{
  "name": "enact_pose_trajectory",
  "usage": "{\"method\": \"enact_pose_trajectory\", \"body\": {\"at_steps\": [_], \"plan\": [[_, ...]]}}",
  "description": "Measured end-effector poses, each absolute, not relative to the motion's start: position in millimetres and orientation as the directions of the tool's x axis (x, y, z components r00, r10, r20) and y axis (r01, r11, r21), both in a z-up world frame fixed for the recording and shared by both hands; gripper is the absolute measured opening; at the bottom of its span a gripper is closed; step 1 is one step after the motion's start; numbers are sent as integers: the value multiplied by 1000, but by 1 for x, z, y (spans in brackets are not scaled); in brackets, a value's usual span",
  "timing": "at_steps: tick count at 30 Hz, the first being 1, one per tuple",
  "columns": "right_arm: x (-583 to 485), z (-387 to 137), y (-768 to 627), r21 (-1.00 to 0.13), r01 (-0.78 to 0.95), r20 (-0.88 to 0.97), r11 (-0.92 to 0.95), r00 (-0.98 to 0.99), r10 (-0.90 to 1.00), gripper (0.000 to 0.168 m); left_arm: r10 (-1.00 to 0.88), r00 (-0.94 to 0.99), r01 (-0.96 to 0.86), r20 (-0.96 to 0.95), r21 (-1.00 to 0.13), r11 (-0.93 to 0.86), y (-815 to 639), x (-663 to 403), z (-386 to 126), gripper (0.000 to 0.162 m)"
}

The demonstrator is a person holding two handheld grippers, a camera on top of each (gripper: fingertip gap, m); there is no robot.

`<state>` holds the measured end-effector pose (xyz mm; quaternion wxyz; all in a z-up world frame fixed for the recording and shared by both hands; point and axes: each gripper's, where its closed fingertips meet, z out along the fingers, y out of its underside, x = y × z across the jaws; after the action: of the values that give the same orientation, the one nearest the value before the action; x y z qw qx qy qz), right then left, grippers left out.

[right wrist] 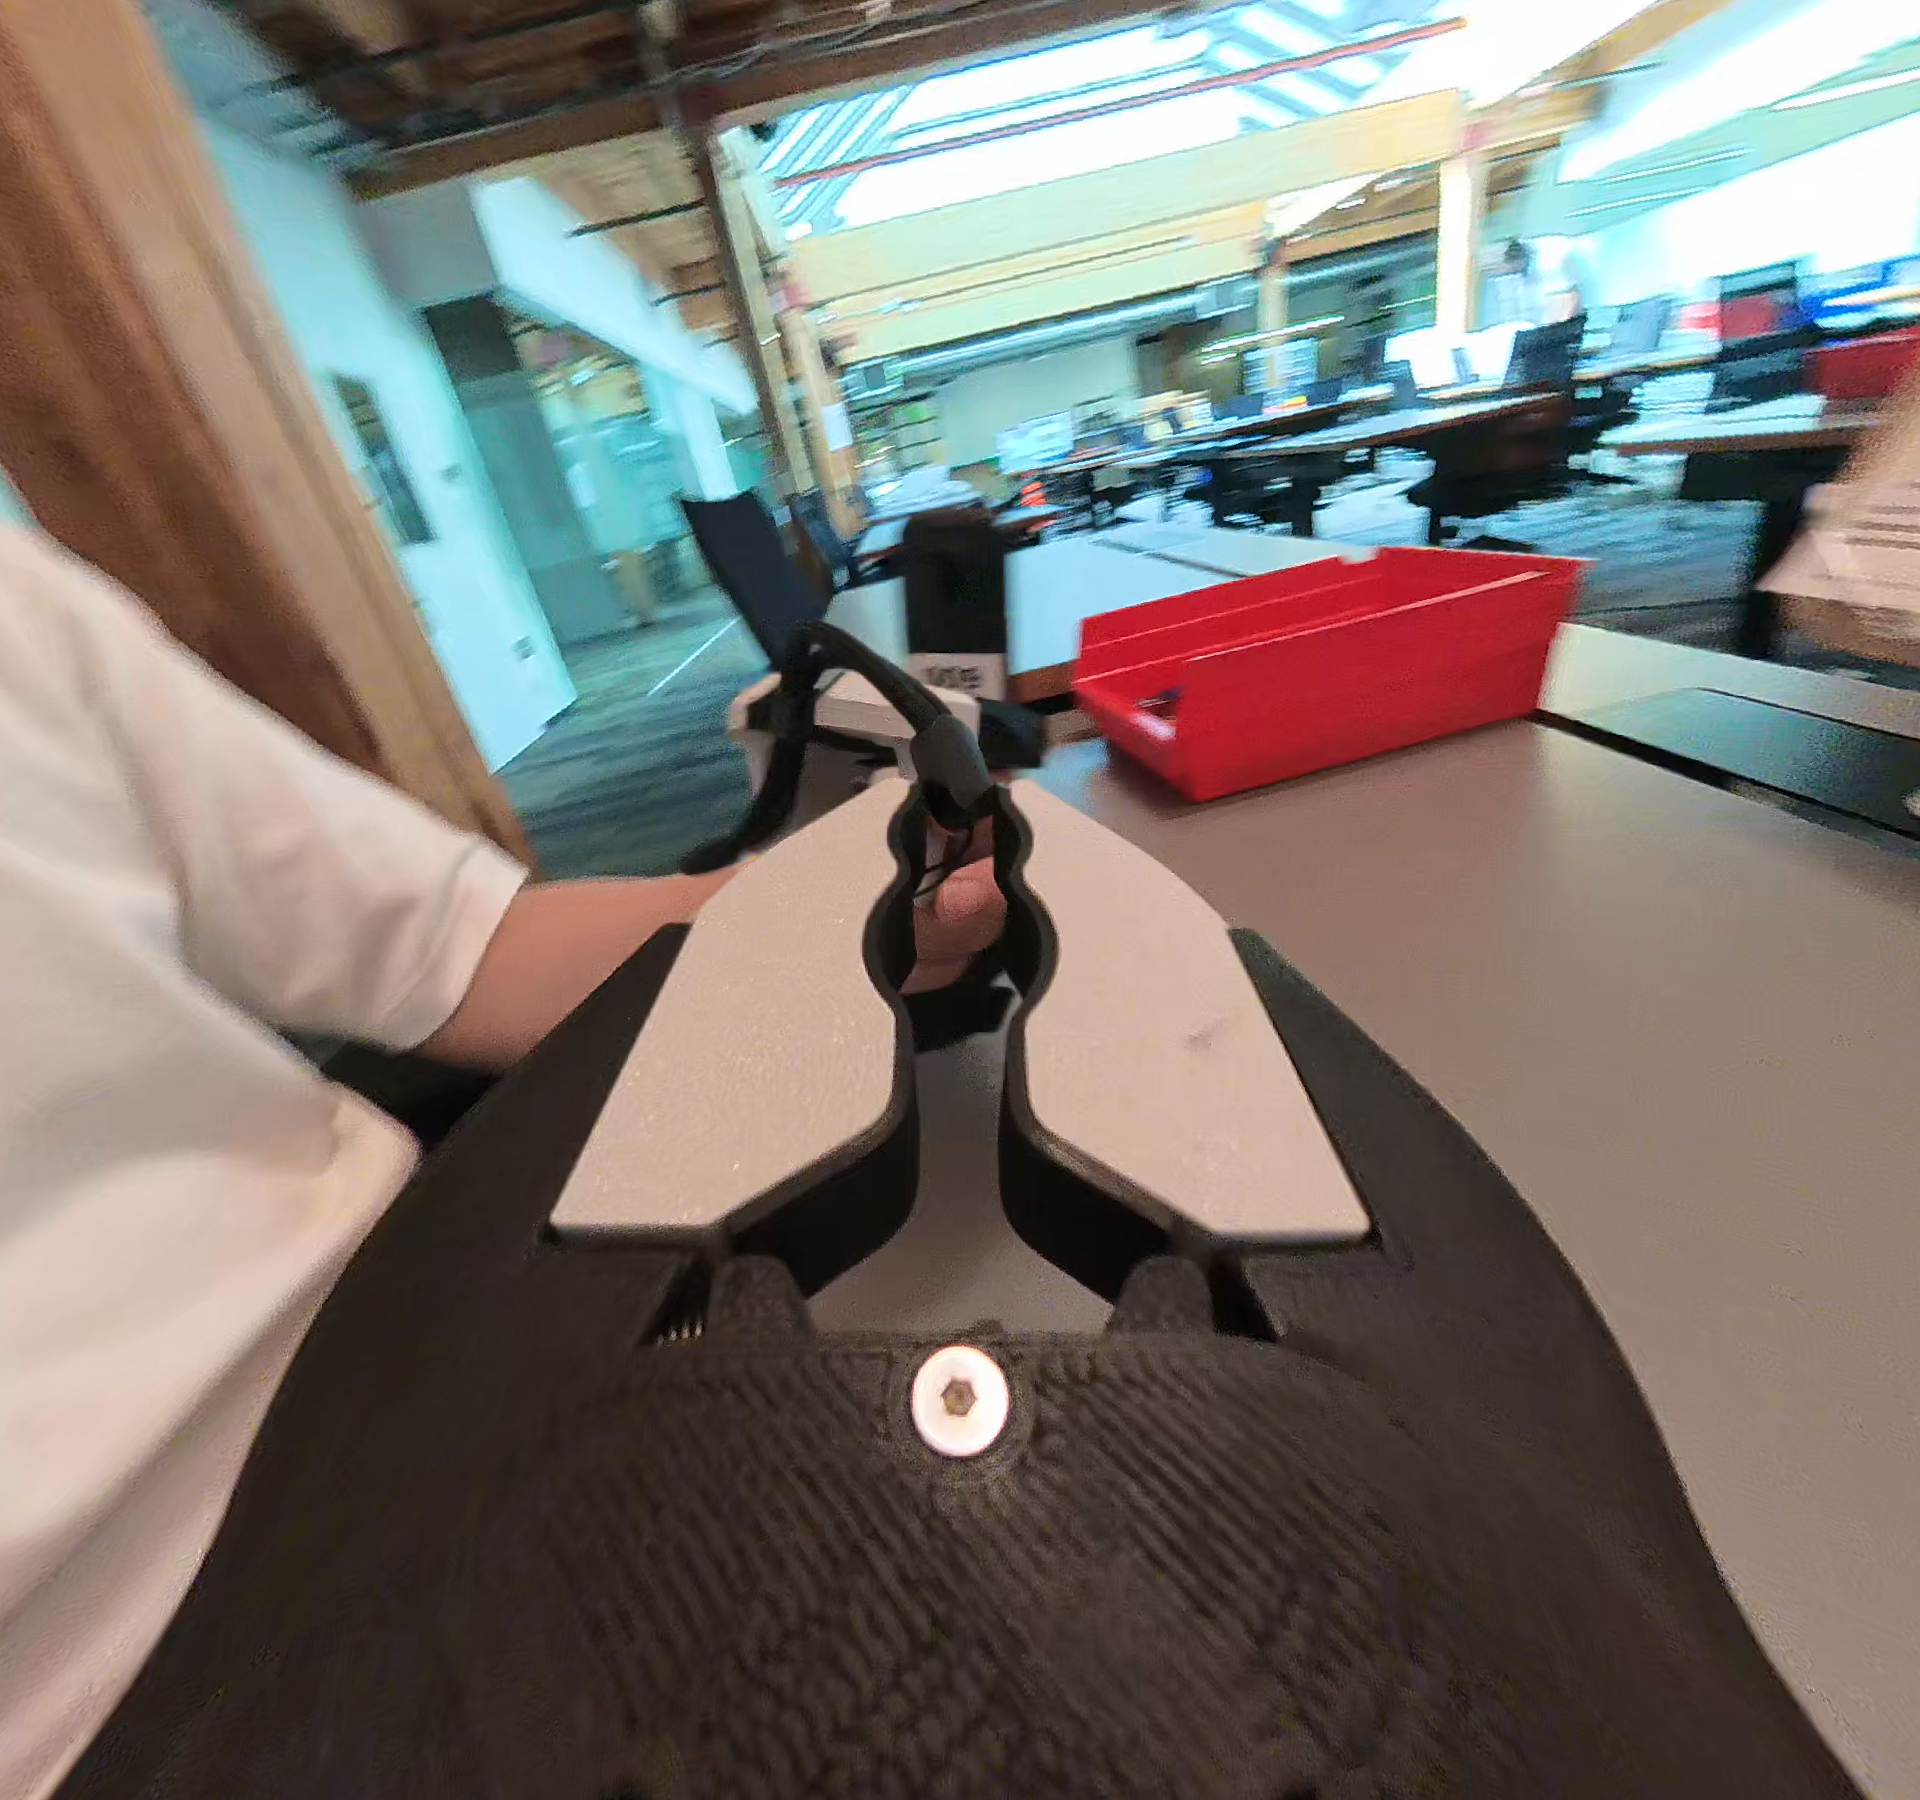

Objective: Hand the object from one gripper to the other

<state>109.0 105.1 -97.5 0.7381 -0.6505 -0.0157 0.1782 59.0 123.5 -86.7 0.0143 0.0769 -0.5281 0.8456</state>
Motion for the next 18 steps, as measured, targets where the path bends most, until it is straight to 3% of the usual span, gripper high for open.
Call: {"method": "enact_pose_trajectory", "body": {"at_steps": [3, 5, 8, 9, 13, 18], "plan": [[154, -99, 101, -930, -351, -350, 113, 936, 31, 12, -425, -904, 112, 47, -934, -340, 140, 90, -87, 28], [174, -108, 96, -923, -371, -381, 102, 917, -116, 12, -654, -755, 183, -54, -975, -130, 153, 115, -97, 37], [186, -125, 93, -948, -317, -302, -10, 911, -281, 12, -822, -498, 170, -277, -960, 220, 167, 141, -113, 50], [188, -128, 93, -951, -305, -278, -38, 906, -318, 12, -834, -419, 164, -359, -933, 319, 170, 146, -116, 55], [180, -130, 99, -954, -290, -249, -78, 910, -333, 12, -758, -258, 134, -599, -799, 586, 161, 154, -131, 48], [172, -126, 105, -956, -285, -249, -74, 915, -318, 12, -766, -309, 72, -564, -817, 572, 139, 156, -150, 41]]}}
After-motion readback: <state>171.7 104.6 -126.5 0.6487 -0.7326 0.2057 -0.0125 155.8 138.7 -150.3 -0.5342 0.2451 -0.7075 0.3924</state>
